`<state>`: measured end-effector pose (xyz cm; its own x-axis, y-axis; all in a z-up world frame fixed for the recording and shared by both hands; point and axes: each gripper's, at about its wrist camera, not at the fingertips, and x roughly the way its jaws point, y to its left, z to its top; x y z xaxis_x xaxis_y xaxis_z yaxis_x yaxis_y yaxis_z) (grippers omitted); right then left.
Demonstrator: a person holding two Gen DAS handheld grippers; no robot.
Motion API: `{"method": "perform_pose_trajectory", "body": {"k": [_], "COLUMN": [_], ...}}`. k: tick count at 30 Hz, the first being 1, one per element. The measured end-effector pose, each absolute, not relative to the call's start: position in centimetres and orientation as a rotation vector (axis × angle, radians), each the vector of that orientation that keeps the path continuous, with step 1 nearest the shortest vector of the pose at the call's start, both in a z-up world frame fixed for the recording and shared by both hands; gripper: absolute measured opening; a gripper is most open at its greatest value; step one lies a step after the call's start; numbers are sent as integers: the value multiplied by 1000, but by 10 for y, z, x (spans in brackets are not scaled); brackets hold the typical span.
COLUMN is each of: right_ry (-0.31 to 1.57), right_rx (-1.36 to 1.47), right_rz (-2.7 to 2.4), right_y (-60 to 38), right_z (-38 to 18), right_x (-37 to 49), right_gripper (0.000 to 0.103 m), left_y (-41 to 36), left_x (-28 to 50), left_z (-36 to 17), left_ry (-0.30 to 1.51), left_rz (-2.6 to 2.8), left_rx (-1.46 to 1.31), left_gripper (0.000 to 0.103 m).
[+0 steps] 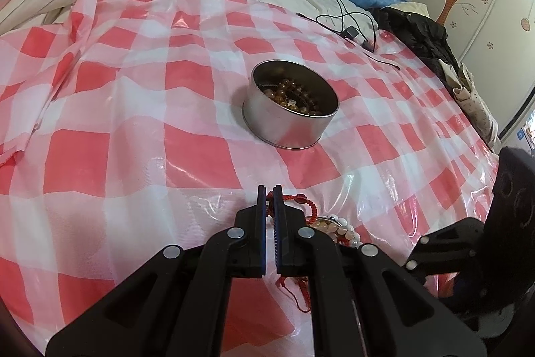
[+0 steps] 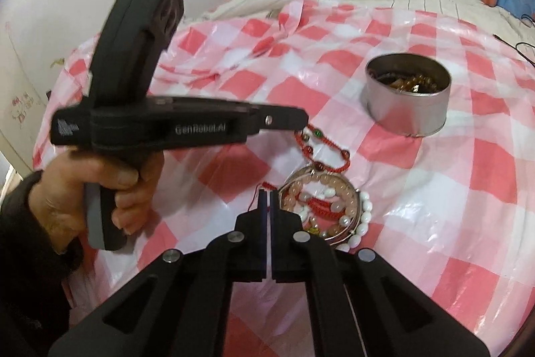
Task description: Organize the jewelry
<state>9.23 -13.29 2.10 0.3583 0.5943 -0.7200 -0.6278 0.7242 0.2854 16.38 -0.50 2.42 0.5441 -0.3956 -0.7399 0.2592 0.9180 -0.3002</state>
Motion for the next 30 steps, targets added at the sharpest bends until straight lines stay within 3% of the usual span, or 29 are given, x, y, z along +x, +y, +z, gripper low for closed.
{"method": "perform_pose_trajectory", "body": {"k": [2, 5, 7, 11, 16, 30], "right_ry": [911, 876, 865, 883, 881, 803], "right_rx": [-64, -84, -104, -141, -194, 253], "right_rz": [787, 781, 792, 783, 767, 777], "right_y": [-130, -130, -127, -125, -122, -193], "right_z": [19, 23, 25, 20, 16, 51], "right_x": [90, 85, 84, 85, 84, 113], "right_gripper": [4, 48, 46, 23, 5, 3], "left_y": [-5, -5, -5, -5, -7, -8], "left_x": [164, 164, 164, 164, 163, 164], "left_z": [24, 24, 25, 25, 24, 19], "left_ry": [917, 916, 915, 917, 924, 942], "left_rz": [-391, -393, -393, -392, -394, -391], "left_rx": [-162, -163, -162, -162, -157, -151], "left_gripper": [3, 3, 3, 3, 3, 3]}}
